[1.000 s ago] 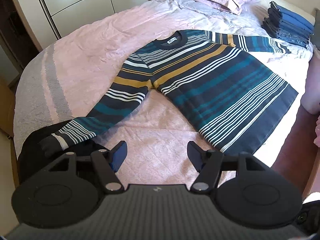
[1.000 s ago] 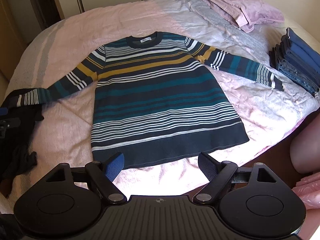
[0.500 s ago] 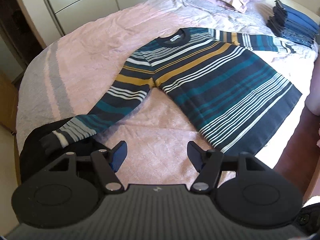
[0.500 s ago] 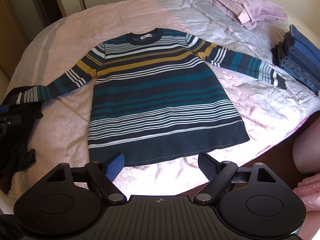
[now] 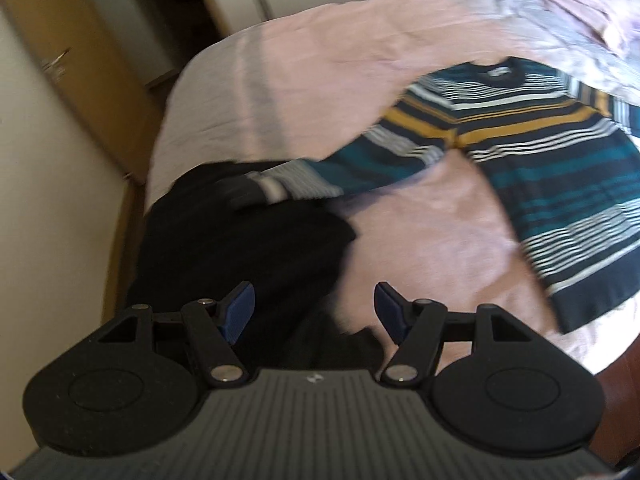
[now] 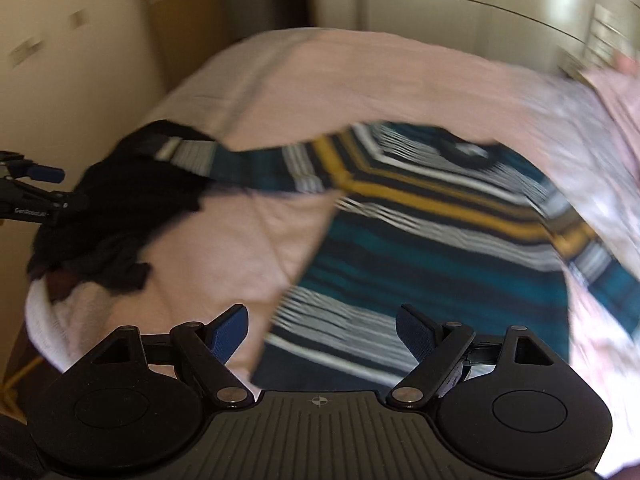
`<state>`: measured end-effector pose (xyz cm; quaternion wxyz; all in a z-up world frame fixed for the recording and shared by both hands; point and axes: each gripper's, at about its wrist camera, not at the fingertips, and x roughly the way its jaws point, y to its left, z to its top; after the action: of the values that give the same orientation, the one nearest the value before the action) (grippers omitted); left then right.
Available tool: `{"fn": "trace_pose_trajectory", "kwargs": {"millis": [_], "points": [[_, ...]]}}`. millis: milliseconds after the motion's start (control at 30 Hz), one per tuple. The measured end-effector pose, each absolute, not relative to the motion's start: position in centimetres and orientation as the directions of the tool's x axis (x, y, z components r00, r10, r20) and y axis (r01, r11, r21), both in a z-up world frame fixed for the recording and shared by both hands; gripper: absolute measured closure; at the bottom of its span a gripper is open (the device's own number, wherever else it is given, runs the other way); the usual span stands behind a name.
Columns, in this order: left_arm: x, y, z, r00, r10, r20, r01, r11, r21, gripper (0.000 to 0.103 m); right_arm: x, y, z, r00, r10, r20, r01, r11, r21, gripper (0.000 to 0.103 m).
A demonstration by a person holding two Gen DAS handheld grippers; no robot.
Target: Fold clothes
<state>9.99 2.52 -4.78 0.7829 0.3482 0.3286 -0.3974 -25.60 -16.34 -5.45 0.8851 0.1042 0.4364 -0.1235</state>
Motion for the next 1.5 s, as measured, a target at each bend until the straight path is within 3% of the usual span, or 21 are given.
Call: {"fn": "trace_pose_trajectory", "kwargs": {"millis": [367,433,467,767,833,1067,1100,1133,1167,1300,1500], "points": [[21.4,1.7,-7.2,0.47,-0.423,-0.774,0.877,0.321,0.358,0.04,-9.0,-9.6,-5.9,0.666,0.038,-0.745,-0.029,0.999,0.025,0.02],[23.4,0.9,-7.8,0.461,-0.437,-0.772,0.887,0.269,0.376,0.04,-5.3,-8.1,-6.7,0.662,0.065,-0.746,-0.082,0.997,0.014,0.04],[24.5,0.6,-8.2,0.456,-0.443,-0.772,0.89,0.251,0.381,0.04,-3.5,-7.5,-7.3,0.658,0.076,-0.749,-0.11,0.994,0.005,0.042],[31.4,1.9,-10.3,0.461,-0.427,-0.778,0.866,0.409,0.289,0.04,11.1,-1.5,-14.6,0.624,0.161,-0.765,-0.335,0.939,-0.076,0.042],[32.4,2.7,-11.0,0.452,-0.42,-0.787,0.851,0.468,0.239,0.04,13.2,0.0,-16.3,0.625,0.161,-0.764,-0.368,0.924,-0.106,0.055],[33.5,4.5,-12.8,0.441,-0.382,-0.812,0.83,0.518,0.207,0.04,17.0,3.1,-21.5,0.633,0.075,-0.77,-0.443,0.851,-0.281,0.056],[33.5,4.5,-12.9,0.439,-0.383,-0.813,0.832,0.516,0.206,0.04,17.2,3.0,-21.7,0.638,0.071,-0.767,-0.437,0.854,-0.284,0.066],[33.5,4.5,-13.0,0.436,-0.384,-0.814,0.834,0.513,0.204,0.04,17.4,2.9,-21.7,0.637,0.072,-0.767,-0.432,0.858,-0.278,0.092],[33.3,4.3,-13.0,0.436,-0.39,-0.811,0.837,0.507,0.206,0.04,17.6,2.6,-21.7,0.636,0.073,-0.768,-0.426,0.864,-0.27,0.101],[32.5,3.2,-12.9,0.438,-0.418,-0.796,0.854,0.469,0.224,0.04,17.6,0.1,-19.9,0.667,0.108,-0.738,-0.367,0.909,-0.199,0.101],[29.7,-1.8,-12.1,0.395,-0.488,-0.778,0.899,0.381,0.217,0.04,16.4,-12.5,-13.7,0.781,0.171,-0.6,-0.065,0.979,0.195,0.101]]}}
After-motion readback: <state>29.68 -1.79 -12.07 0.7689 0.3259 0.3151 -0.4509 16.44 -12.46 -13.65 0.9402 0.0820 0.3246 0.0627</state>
